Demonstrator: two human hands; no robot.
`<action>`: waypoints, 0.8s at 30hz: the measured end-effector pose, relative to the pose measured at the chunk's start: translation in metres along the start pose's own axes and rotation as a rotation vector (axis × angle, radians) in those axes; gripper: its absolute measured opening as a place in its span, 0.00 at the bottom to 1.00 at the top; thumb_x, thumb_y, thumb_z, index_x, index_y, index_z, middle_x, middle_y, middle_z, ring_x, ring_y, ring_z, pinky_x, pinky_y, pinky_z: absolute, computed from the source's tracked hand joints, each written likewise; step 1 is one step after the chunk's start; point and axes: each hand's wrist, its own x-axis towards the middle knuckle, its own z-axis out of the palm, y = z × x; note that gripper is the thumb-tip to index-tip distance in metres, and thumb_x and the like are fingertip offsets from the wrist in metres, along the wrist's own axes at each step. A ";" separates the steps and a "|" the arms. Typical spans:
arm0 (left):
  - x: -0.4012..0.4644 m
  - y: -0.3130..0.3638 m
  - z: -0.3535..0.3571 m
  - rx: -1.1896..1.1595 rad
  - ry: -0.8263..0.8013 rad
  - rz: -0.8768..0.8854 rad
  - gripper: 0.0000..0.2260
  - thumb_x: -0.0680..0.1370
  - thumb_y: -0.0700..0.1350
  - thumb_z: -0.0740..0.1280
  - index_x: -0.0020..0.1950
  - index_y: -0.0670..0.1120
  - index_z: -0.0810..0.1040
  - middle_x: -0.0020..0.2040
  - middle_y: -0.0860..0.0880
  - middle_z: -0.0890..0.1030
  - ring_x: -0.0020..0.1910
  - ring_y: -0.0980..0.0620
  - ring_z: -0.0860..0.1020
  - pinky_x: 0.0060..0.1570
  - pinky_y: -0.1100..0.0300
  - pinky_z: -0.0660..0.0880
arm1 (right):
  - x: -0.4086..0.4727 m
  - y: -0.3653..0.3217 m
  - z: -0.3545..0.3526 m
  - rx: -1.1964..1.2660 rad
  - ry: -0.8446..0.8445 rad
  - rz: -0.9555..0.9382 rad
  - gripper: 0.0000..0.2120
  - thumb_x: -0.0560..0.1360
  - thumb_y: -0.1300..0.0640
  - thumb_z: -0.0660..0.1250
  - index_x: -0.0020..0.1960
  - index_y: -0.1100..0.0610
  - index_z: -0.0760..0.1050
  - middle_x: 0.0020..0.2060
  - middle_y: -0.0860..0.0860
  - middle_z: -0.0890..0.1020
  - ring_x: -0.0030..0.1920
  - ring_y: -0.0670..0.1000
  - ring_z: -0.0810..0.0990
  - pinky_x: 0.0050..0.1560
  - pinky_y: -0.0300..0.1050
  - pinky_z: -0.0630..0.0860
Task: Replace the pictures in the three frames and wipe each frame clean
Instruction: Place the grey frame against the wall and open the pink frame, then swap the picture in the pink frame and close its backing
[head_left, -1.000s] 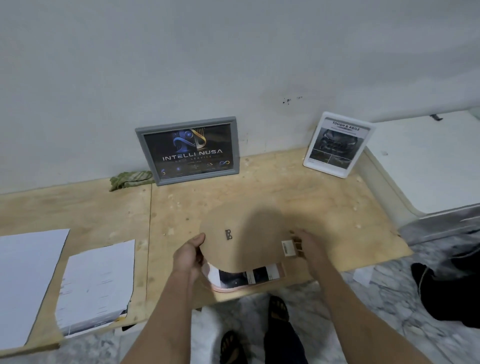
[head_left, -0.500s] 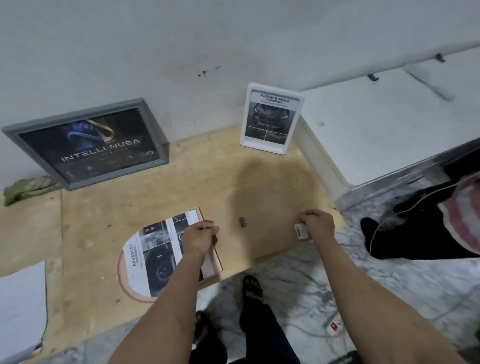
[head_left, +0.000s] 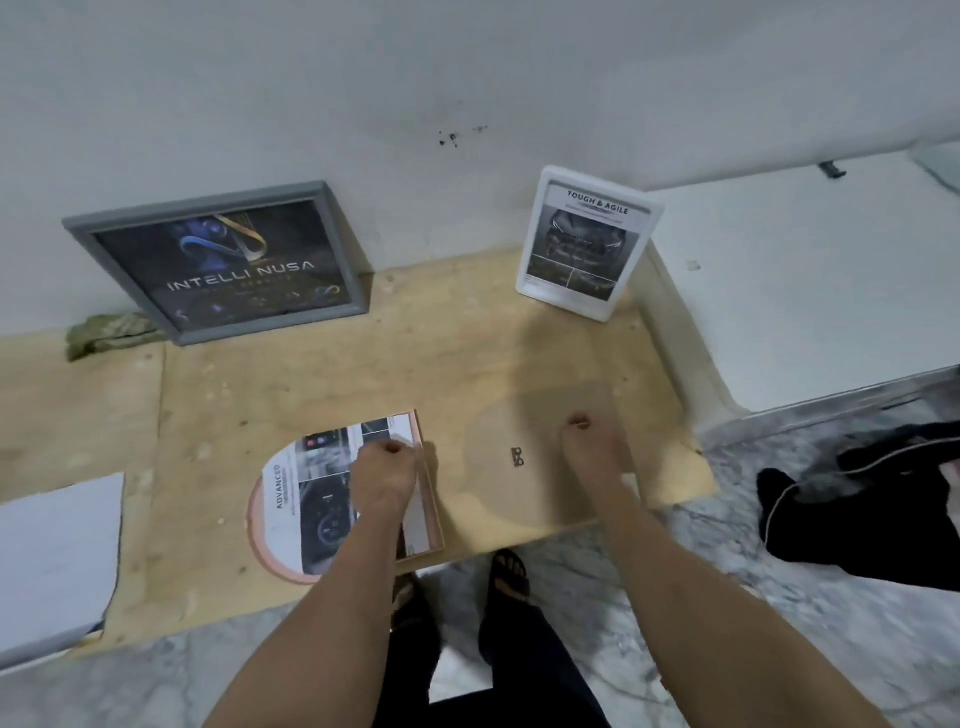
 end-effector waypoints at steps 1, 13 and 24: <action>0.001 -0.004 -0.007 0.002 0.016 -0.012 0.08 0.76 0.44 0.63 0.47 0.48 0.83 0.44 0.45 0.85 0.45 0.42 0.82 0.48 0.51 0.81 | -0.007 -0.008 0.011 -0.007 -0.058 -0.020 0.08 0.74 0.63 0.61 0.44 0.56 0.78 0.37 0.53 0.78 0.41 0.54 0.76 0.32 0.40 0.67; 0.043 -0.099 -0.115 0.159 0.132 -0.117 0.16 0.77 0.51 0.64 0.59 0.43 0.79 0.55 0.43 0.80 0.51 0.41 0.79 0.47 0.52 0.75 | -0.081 -0.040 0.150 -0.523 -0.327 -0.280 0.13 0.78 0.54 0.58 0.57 0.60 0.73 0.53 0.55 0.79 0.53 0.55 0.79 0.50 0.43 0.73; 0.046 -0.124 -0.124 -0.010 0.022 -0.151 0.05 0.77 0.45 0.66 0.51 0.46 0.78 0.52 0.43 0.82 0.47 0.42 0.76 0.45 0.56 0.71 | -0.096 -0.041 0.165 -0.260 -0.277 -0.040 0.11 0.74 0.63 0.60 0.54 0.65 0.75 0.51 0.61 0.80 0.50 0.59 0.79 0.49 0.51 0.78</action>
